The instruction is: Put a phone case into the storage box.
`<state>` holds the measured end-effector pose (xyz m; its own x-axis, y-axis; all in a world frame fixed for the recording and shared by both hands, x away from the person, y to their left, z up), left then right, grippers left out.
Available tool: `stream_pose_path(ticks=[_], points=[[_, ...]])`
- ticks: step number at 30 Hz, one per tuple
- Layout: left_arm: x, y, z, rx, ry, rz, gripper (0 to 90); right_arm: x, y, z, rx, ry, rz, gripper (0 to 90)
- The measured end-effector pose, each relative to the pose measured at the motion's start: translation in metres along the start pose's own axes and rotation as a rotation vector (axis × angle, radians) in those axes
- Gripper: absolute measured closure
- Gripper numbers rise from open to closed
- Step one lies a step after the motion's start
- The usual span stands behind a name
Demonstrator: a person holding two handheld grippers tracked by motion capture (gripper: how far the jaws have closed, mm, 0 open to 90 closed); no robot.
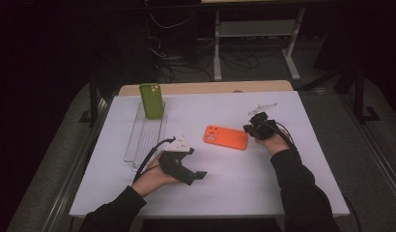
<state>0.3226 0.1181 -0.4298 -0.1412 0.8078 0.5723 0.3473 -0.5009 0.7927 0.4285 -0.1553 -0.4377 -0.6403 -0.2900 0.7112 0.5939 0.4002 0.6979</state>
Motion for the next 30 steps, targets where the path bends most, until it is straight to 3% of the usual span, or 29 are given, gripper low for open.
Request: stream_pose_path(ticks=[5,11,14,20,23,30], points=[[0.0,-0.001,-0.001,-0.002,-0.003,0.001,3.2,-0.02,0.01,-0.008,0.002,0.003,0.031,88.3],[-0.001,-0.001,0.0,0.006,-0.011,0.001,1.6,-0.037,0.01,-0.008,-0.009,0.016,0.072,88.3],[-0.001,-0.001,0.0,0.002,-0.014,0.003,0.2,-0.042,0.007,-0.006,0.009,0.017,0.091,88.4],[-0.001,-0.001,0.0,0.006,-0.014,-0.006,0.2,-0.037,0.003,-0.004,0.025,0.039,0.095,88.5],[0.0,0.0,0.0,0.006,-0.015,-0.011,0.2,-0.031,-0.001,-0.001,0.049,0.062,0.094,88.5],[0.001,0.0,0.0,0.008,-0.019,-0.013,0.2,-0.012,-0.018,0.011,0.05,0.123,0.086,88.5]])
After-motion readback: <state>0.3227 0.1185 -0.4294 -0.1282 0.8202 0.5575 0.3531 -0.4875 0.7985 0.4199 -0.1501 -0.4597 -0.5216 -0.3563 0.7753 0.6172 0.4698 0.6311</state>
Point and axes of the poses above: each handheld gripper's, and its own axes: x roughly backward along the jaws, y roughly out of its top, z roughly to its left, the point moved 3 cm from there along -x, roughly forward along the jaws, and after that the axes turned 8 degrees about -y, right-handed, at the moved point
